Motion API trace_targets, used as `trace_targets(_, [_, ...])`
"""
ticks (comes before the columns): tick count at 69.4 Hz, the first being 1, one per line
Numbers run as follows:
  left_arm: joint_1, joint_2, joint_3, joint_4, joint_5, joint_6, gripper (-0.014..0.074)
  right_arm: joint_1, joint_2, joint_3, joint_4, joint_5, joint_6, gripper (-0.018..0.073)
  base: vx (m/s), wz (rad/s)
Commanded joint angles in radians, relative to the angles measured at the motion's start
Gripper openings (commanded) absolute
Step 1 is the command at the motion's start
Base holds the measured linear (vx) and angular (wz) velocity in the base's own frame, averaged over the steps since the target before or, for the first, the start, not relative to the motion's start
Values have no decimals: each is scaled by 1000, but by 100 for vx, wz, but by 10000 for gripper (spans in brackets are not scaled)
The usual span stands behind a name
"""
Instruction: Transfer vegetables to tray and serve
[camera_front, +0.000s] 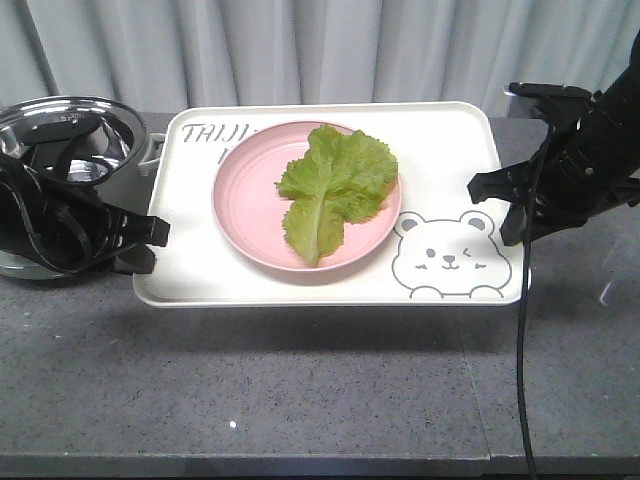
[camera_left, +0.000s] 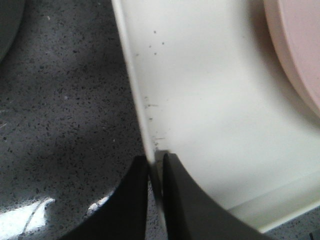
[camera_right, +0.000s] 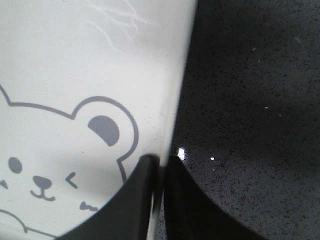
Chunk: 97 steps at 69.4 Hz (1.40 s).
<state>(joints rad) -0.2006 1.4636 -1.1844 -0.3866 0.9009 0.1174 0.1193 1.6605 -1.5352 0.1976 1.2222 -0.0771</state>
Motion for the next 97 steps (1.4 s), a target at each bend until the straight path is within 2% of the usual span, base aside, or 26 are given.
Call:
trace_targets(1, [-14, -54, -30, -109, -23, 28, -7, 8, -58, -25, 76, -29, -28, -6, 0, 0])
trace_targets(97, [-14, -61, -29, -108, -13, 28, -6, 8, -61, -25, 75, -21, -28, -6, 0, 0])
